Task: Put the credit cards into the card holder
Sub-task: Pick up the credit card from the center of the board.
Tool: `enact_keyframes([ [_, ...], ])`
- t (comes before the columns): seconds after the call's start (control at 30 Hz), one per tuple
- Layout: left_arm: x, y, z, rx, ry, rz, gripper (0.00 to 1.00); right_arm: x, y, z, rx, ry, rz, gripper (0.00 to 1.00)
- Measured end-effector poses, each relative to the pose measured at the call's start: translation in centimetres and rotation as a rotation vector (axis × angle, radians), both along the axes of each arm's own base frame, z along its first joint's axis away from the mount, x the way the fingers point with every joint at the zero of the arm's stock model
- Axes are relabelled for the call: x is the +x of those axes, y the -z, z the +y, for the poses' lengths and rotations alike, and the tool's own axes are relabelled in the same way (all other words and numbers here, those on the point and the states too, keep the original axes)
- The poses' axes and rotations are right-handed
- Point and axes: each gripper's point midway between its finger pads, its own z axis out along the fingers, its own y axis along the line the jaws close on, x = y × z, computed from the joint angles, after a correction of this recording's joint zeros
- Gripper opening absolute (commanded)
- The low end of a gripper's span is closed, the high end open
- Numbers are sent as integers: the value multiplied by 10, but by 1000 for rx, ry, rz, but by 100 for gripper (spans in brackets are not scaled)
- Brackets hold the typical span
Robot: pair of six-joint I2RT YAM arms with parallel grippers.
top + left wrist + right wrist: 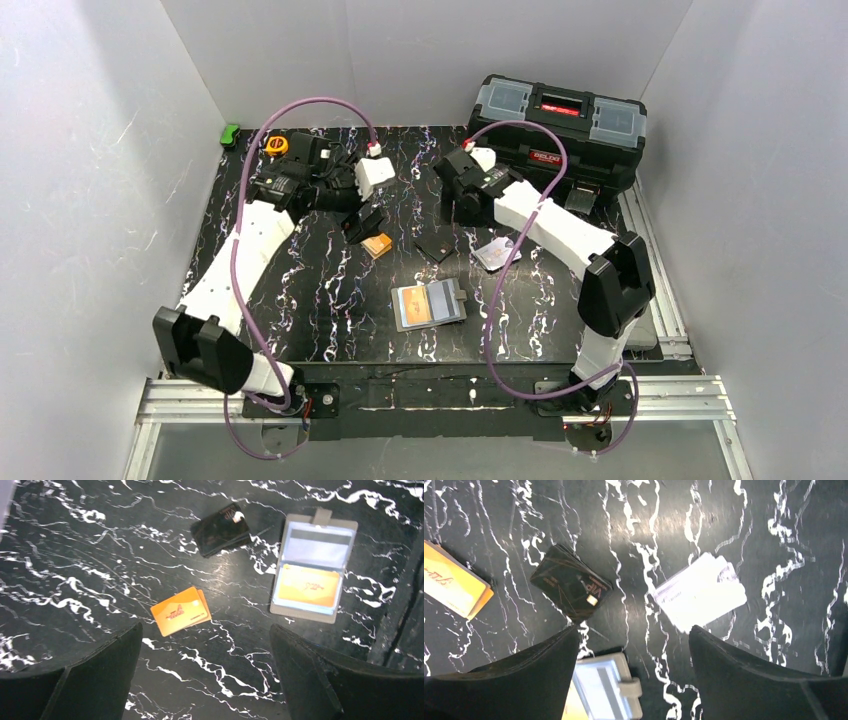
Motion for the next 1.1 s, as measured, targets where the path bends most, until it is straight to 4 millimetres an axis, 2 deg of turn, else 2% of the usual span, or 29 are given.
enact_keyframes([
  [0.07,1,-9,2,-13,-27,-36,98,-10,-2,-2,-8,39,28,79],
  [0.17,6,-16,4,-23,-67,-62,95,-10,13,-32,-44,114,78,84],
  [0.23,9,-8,4,-13,-78,-31,92,-13,26,-49,-78,142,108,90],
  [0.3,16,5,1,-2,-93,21,92,-20,34,-52,-105,128,127,90],
  [0.43,28,37,-2,26,-116,118,90,-25,30,-35,-116,56,124,86],
  [0.57,36,61,-4,50,-128,178,84,-14,24,-7,-104,-4,108,72],
  [0.73,54,86,-15,70,-127,224,81,-12,43,15,-90,-83,147,75],
  [0.87,61,112,-23,88,-111,255,81,-8,53,27,-78,-142,168,76],
  [1.0,68,121,-30,72,-79,209,82,-2,62,46,0,-219,197,72],
  [1.1,73,128,-34,62,-44,163,83,1,67,54,91,-244,220,71],
])
